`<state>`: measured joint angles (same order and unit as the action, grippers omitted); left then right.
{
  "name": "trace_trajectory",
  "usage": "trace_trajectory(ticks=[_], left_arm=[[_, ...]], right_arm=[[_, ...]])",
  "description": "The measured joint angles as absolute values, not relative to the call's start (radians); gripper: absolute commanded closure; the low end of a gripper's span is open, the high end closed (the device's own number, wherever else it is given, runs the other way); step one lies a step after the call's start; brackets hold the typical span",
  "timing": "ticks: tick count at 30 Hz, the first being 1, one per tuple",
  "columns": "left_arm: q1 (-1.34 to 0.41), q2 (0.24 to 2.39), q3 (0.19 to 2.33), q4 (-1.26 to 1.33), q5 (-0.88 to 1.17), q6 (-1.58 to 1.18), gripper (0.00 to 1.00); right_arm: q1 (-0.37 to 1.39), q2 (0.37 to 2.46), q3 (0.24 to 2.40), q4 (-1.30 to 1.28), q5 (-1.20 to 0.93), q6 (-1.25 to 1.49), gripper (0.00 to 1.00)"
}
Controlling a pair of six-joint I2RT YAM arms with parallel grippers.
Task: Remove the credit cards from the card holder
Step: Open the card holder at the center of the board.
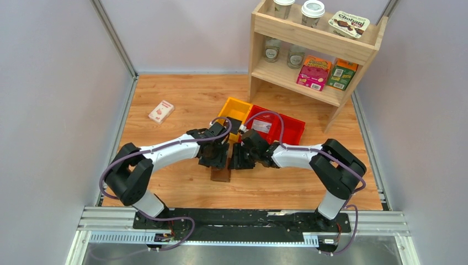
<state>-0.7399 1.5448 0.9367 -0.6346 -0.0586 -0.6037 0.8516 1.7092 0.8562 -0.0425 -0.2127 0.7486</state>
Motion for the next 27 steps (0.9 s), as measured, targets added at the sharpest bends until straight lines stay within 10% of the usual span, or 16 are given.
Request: trace_trajectory(ticks=[9,16,27], left_arm=[[-0.769,1.643,1.000,-0.664,-0.065,-0.596,0.42],[-0.778,1.665,1.026,-0.684,-0.078,-0.587,0.79],[-0.776,1.577,0.929,-0.586,-0.068,-0.583,0.85]], right_arm=[[0.849,1.739,0.863,-0.006,-0.237,0.783,0.58],[0.847,1.748,0.871,-0.004,-0.244,0.797,0.58],[0.845,1.757,0.878,-0.012,-0.244,0.804,0.60]])
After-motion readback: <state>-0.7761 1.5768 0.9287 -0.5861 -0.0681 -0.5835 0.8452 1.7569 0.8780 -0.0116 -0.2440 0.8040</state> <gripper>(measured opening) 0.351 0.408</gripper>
